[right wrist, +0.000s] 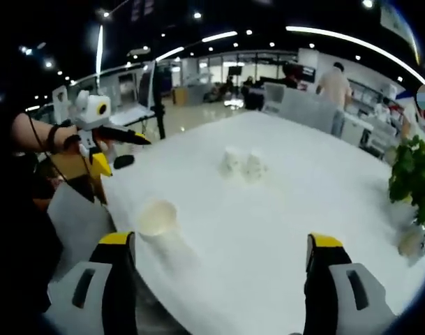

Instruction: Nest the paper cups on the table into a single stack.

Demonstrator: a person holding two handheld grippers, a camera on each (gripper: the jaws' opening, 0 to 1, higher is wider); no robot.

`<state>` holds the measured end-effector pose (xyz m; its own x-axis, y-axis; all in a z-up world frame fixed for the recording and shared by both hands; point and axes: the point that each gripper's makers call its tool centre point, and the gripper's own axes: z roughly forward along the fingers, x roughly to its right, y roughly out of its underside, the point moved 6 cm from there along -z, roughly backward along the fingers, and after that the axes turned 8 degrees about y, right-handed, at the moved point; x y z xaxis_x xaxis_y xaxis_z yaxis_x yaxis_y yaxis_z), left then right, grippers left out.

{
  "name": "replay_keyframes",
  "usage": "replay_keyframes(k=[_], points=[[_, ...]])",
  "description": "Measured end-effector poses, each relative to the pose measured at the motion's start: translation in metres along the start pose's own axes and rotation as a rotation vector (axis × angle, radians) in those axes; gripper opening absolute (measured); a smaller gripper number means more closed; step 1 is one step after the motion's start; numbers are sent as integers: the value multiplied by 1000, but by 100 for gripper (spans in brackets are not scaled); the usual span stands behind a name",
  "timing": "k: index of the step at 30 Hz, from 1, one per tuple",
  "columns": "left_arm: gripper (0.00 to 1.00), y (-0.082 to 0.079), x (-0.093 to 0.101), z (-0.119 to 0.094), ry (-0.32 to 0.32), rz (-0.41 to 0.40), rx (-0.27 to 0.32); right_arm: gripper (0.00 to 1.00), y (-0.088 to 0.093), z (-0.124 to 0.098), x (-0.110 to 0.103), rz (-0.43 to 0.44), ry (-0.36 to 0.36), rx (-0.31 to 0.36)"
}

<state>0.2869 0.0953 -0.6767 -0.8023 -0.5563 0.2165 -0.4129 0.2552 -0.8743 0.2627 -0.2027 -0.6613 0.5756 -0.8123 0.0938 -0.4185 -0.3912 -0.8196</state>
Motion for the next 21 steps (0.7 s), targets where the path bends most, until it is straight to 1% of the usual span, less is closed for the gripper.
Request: replay_keyframes(k=[2, 5, 7, 8, 10, 13, 14, 15, 19, 20, 21], points=[[99, -5, -4, 4, -6, 13, -8, 100, -3, -2, 0, -8, -2, 14], [99, -11, -10, 8, -21, 1, -2, 100, -8, -3, 1, -24, -12, 22], [99, -16, -13, 13, -45, -11, 11, 98, -8, -1, 3, -56, -25, 17], [99, -19, -15, 16, -66, -19, 14, 98, -9, -1, 4, -62, -30, 19], [99, -24, -16, 21, -84, -29, 26, 98, -9, 1, 8, -75, -42, 19], [99, -33, -17, 32, -128, -36, 32, 98, -6, 9, 19, -107, -73, 16], [99, -35, -18, 34, -141, -36, 36, 98, -6, 10, 22, -101, -81, 20], [99, -37, -19, 38, -164, -35, 28, 98, -5, 13, 25, -93, -107, 32], [99, -43, -24, 49, -218, -47, 10, 98, -5, 20, 36, -97, -153, 48], [99, -45, -27, 54, -228, -44, 11, 98, -8, 21, 36, -55, -183, 72], [98, -46, -29, 58, -238, -36, 8, 99, -9, 23, 36, -4, -206, 81]])
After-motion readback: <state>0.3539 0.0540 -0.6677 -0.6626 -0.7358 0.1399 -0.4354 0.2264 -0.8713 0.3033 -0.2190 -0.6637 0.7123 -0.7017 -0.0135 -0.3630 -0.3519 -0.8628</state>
